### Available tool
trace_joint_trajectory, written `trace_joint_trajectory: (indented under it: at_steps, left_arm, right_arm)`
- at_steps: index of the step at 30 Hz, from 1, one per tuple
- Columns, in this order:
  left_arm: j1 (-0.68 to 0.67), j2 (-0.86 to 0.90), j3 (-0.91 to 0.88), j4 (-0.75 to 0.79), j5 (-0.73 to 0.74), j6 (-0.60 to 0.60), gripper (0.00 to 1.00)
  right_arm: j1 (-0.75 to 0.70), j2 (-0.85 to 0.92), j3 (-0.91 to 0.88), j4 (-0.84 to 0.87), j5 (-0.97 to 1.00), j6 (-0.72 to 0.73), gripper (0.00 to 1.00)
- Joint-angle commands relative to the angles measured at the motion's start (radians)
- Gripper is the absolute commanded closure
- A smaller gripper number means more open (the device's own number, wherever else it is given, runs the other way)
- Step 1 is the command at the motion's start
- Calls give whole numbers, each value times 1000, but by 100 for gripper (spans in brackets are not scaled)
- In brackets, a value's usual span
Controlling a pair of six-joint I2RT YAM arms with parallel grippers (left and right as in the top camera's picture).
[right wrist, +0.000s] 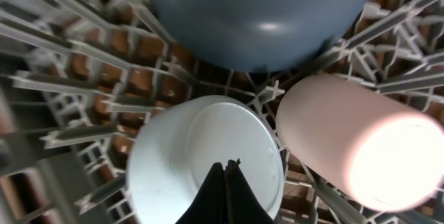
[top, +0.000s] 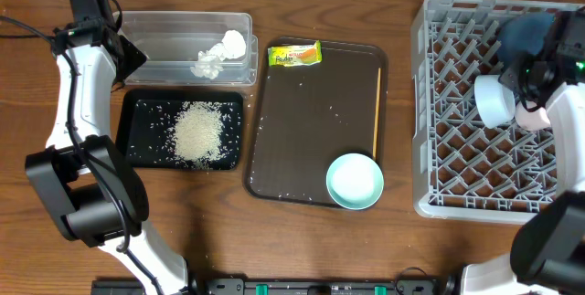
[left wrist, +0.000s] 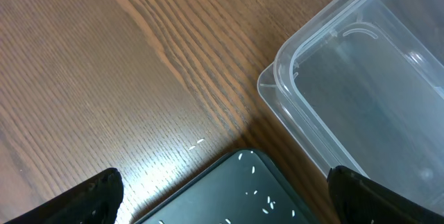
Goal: Sort waste into correct bins and load items into the dishwasher rack
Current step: 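Reach the right gripper to the teal bowl on the brown tray and grasp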
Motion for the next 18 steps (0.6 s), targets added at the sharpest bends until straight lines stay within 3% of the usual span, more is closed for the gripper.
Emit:
trace_joint_trajectory:
  at_steps: [1,10,18]
  left_arm:
    - [2,9,0,-2,-6,-9,4]
    - [2,9,0,-2,-6,-10,4]
    - [2,9,0,-2,-6,-9,4]
  right_arm:
    - [1,67,0,10,24,25,99]
    - [4,117,0,6,-128,24,99]
    - [4,93,0,18,-422,-3,99]
